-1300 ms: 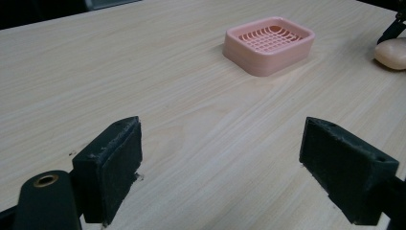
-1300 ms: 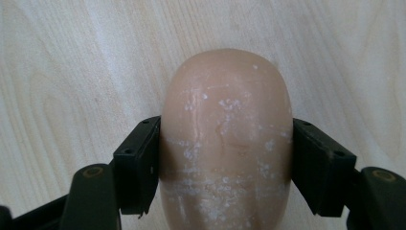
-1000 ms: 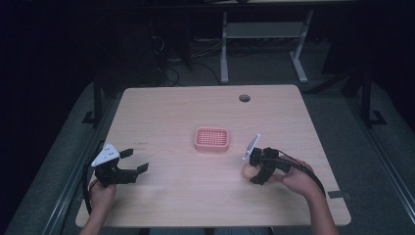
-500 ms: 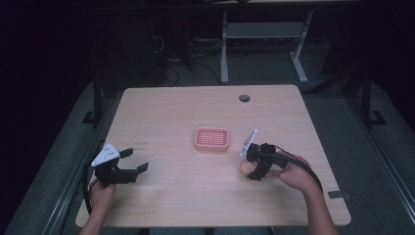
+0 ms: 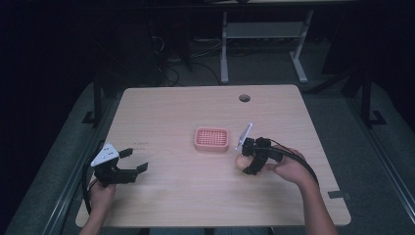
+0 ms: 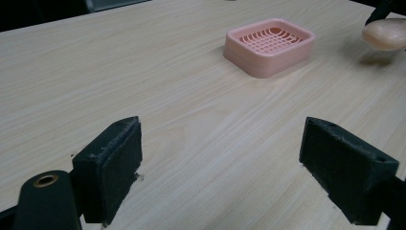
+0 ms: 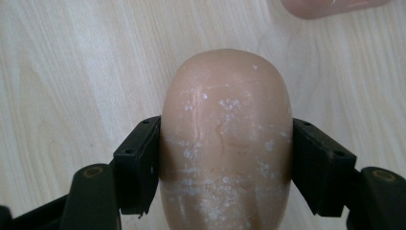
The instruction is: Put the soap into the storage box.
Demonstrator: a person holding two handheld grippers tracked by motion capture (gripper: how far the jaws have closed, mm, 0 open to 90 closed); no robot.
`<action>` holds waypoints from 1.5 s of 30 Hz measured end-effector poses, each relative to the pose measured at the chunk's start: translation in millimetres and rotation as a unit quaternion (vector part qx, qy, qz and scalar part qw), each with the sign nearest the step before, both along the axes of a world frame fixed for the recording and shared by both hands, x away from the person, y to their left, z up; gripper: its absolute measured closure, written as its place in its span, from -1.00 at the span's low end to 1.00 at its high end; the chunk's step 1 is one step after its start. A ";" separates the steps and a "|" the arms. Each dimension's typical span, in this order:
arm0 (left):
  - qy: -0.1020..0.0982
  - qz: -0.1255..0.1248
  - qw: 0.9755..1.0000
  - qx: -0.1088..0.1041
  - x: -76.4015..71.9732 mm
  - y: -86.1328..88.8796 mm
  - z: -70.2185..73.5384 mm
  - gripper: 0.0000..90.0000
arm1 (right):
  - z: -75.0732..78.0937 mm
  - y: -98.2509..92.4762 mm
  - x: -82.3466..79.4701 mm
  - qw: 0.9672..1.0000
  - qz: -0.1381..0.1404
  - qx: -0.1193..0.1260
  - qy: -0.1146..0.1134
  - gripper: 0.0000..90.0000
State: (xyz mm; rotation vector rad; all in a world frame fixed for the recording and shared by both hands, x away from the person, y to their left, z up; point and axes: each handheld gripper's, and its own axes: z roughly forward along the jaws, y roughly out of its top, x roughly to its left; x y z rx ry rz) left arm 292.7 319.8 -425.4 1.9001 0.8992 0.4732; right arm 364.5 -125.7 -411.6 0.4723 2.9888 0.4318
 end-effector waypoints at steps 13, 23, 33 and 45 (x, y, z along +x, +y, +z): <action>0.000 -0.002 1.000 0.000 0.1 -0.7 0.2 -0.68 | 0.9 3.2 11.6 1.000 -0.002 0.010 0.012 -0.29; 0.000 0.001 1.000 -0.002 -0.1 0.2 0.5 -0.68 | 9.9 16.1 25.5 1.000 0.010 0.009 0.010 -0.29; 0.000 0.000 1.000 -0.001 -0.3 0.9 1.0 -0.68 | 12.6 23.9 36.7 1.000 0.012 0.014 0.016 -0.29; 0.000 0.000 1.000 -0.003 0.0 0.4 0.6 -0.68 | 15.9 34.1 51.8 1.000 0.020 0.016 0.019 -0.29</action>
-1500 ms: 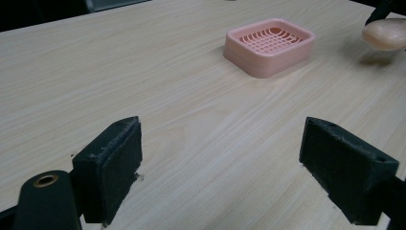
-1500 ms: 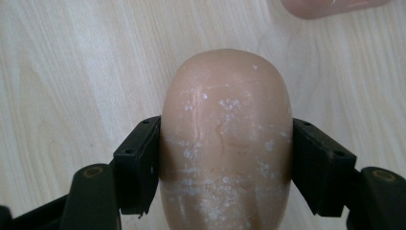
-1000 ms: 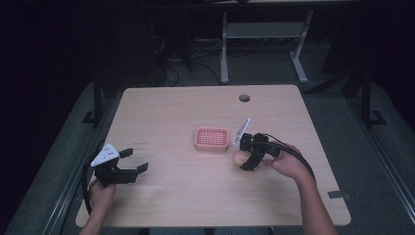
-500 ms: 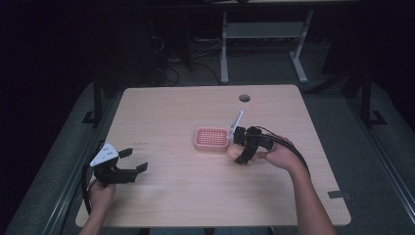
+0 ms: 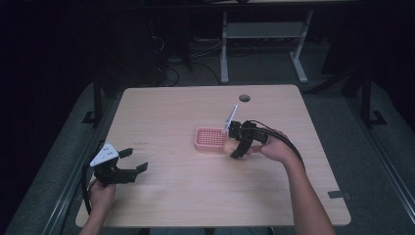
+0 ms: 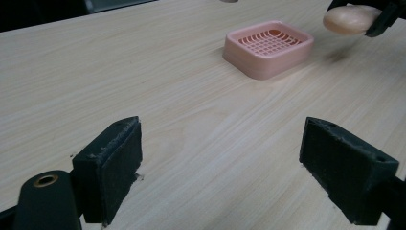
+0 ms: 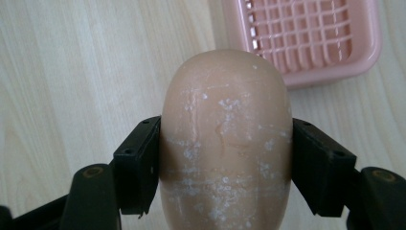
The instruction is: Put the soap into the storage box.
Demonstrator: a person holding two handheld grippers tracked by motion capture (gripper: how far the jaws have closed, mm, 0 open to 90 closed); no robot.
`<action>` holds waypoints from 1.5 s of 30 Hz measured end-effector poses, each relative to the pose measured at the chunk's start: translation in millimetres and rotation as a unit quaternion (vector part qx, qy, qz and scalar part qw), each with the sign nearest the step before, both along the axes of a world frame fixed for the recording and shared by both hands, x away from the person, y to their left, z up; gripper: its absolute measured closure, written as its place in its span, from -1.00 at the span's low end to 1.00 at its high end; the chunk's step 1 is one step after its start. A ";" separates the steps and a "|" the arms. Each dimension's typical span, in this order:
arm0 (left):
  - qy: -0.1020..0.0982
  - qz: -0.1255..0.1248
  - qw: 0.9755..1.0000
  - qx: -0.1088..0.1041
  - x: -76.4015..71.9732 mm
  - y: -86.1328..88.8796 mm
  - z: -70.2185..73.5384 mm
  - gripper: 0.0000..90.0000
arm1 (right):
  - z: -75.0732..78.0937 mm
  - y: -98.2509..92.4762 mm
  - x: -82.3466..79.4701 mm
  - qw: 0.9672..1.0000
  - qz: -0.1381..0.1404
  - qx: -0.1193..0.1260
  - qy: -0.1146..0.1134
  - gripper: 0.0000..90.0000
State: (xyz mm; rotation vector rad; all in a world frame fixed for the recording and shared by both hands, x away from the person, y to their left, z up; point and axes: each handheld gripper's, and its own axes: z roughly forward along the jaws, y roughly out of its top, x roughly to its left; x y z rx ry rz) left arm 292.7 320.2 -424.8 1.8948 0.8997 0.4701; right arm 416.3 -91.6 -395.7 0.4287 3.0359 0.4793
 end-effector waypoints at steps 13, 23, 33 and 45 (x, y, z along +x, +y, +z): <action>0.000 0.000 1.000 -0.002 -0.3 0.4 0.4 -0.68 | 4.2 11.1 14.7 1.000 0.007 -0.005 0.006 -0.29; -0.001 0.000 1.000 -0.005 -0.5 0.7 0.6 -0.68 | 8.2 17.6 23.8 1.000 0.010 0.010 0.007 -0.29; -0.002 0.002 1.000 -0.007 -0.5 1.1 0.8 -0.68 | 8.7 27.6 35.9 1.000 0.014 0.000 0.007 -0.29; -0.003 0.001 1.000 -0.007 -0.1 1.6 1.2 -0.68 | 6.3 41.8 51.5 1.000 0.020 0.001 0.012 -0.29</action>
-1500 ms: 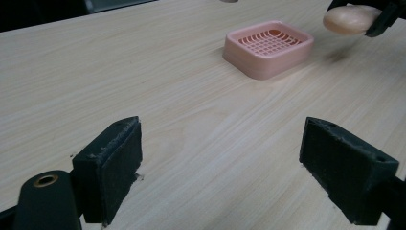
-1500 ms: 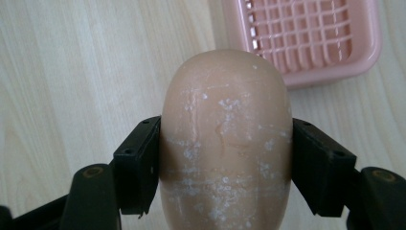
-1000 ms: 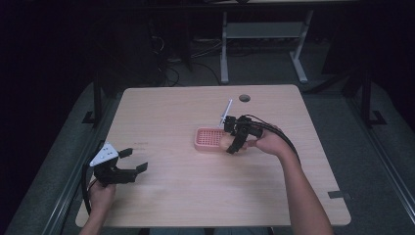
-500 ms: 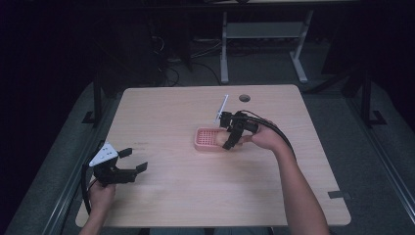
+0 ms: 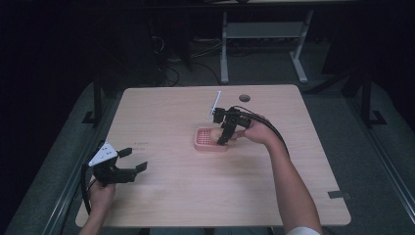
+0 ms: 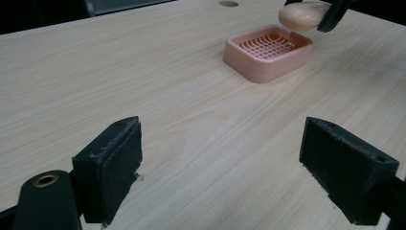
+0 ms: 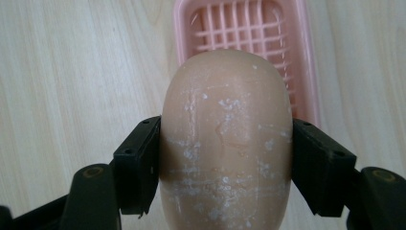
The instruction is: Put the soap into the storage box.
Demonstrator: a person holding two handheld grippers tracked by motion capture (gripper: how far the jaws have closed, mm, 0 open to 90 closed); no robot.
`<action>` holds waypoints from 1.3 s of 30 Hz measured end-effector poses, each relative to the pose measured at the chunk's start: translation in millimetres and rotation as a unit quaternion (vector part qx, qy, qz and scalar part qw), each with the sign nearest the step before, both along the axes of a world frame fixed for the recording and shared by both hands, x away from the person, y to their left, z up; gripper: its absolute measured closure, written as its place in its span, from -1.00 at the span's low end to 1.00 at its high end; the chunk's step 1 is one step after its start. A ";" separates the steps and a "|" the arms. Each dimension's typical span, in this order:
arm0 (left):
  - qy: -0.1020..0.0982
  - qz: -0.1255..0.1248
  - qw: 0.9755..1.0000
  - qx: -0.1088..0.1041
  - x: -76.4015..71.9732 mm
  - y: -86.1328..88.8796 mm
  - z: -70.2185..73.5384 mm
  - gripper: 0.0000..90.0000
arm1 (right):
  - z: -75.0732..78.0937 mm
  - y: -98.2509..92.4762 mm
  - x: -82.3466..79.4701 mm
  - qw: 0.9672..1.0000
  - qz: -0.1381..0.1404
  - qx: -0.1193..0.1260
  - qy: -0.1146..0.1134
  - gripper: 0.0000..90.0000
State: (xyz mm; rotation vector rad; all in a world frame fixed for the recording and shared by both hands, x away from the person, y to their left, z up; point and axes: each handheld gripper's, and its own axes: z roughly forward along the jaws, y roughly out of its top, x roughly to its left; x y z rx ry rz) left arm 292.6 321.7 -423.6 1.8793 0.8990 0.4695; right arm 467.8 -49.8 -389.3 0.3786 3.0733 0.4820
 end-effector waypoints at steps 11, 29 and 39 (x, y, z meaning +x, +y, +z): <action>0.000 0.000 1.000 -0.003 0.3 0.0 -0.1 -0.68 | 6.7 17.7 11.2 1.000 0.010 -0.009 -0.008 -0.29; 0.000 -0.002 1.000 0.000 0.7 0.0 0.2 -0.68 | -14.2 37.7 20.2 1.000 0.019 -0.018 0.006 -0.29; -0.001 -0.002 1.000 0.002 0.8 0.4 0.2 -0.68 | -21.4 42.7 22.9 0.999 0.021 -0.022 0.012 -0.29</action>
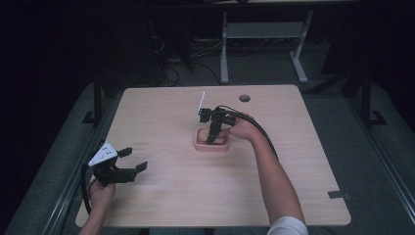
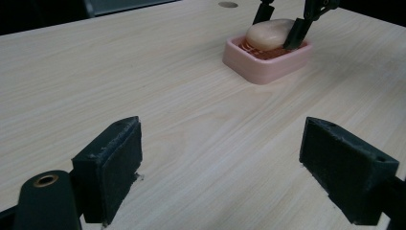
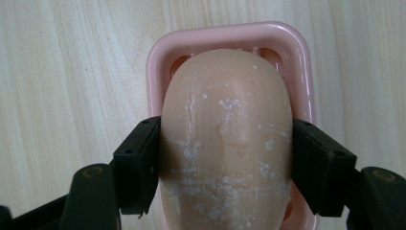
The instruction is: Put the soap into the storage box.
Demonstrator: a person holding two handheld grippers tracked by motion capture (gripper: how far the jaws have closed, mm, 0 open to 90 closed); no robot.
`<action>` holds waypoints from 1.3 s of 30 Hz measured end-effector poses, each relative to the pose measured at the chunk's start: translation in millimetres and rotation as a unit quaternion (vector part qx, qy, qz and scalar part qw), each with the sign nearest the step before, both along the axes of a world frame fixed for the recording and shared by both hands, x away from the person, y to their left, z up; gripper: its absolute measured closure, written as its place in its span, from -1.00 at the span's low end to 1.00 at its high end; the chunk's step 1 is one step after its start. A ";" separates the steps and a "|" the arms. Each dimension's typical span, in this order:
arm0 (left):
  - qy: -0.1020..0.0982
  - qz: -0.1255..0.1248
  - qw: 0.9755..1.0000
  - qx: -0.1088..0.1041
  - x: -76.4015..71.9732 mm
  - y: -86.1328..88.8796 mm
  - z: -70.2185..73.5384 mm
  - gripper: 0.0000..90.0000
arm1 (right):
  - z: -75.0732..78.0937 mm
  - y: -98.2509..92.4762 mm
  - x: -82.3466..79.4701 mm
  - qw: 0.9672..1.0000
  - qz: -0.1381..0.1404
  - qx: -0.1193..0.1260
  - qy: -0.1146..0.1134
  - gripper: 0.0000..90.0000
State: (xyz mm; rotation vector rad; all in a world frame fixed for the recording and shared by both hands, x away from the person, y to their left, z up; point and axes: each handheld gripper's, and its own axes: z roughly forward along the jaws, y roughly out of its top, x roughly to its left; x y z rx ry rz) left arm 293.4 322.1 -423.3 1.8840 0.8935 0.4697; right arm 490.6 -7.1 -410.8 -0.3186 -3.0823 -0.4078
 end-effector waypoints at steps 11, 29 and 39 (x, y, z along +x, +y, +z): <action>0.000 0.000 1.000 0.000 -0.1 -0.1 0.0 -0.68 | -2.7 2.4 1.8 1.000 0.001 -0.003 0.003 -0.29; 0.000 0.002 1.000 -0.005 0.0 -0.3 -0.2 -0.68 | -3.8 2.2 3.3 1.000 0.000 -0.003 0.006 -0.29; 0.000 0.002 1.000 -0.005 0.0 -0.1 -0.2 -0.68 | -4.2 1.7 4.1 1.000 0.000 -0.003 0.008 -0.30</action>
